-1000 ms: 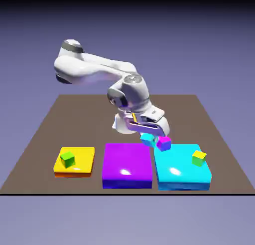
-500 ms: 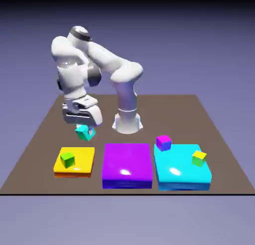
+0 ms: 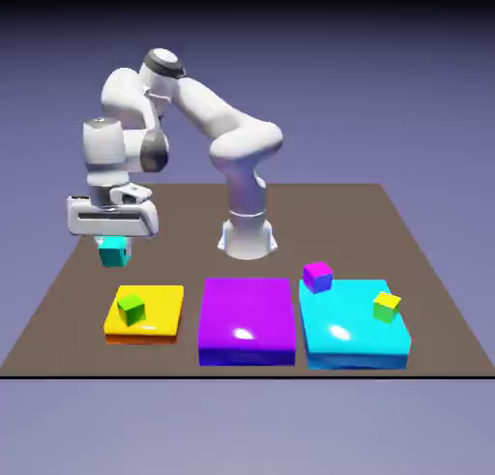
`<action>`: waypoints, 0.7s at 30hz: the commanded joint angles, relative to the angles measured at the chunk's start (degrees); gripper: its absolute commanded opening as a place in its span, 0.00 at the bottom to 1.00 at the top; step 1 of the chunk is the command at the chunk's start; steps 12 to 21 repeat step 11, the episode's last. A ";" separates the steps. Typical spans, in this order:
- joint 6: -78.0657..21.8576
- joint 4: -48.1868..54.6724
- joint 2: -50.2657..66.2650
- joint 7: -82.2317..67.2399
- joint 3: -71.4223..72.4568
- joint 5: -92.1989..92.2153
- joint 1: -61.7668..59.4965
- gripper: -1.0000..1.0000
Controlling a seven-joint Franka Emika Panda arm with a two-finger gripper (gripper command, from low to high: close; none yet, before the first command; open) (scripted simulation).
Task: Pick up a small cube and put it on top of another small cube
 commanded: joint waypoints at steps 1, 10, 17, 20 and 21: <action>0.88 -0.70 -1.24 -2.46 -0.87 -1.75 1.49 0.00; 6.18 1.09 -2.90 0.77 -11.52 -10.67 7.40 1.00; 5.14 0.74 -2.57 0.14 -9.45 -8.94 6.25 1.00; 5.14 0.74 -2.57 0.14 -9.45 -8.94 6.25 1.00; 5.14 0.74 -2.57 0.14 -9.45 -8.94 6.25 1.00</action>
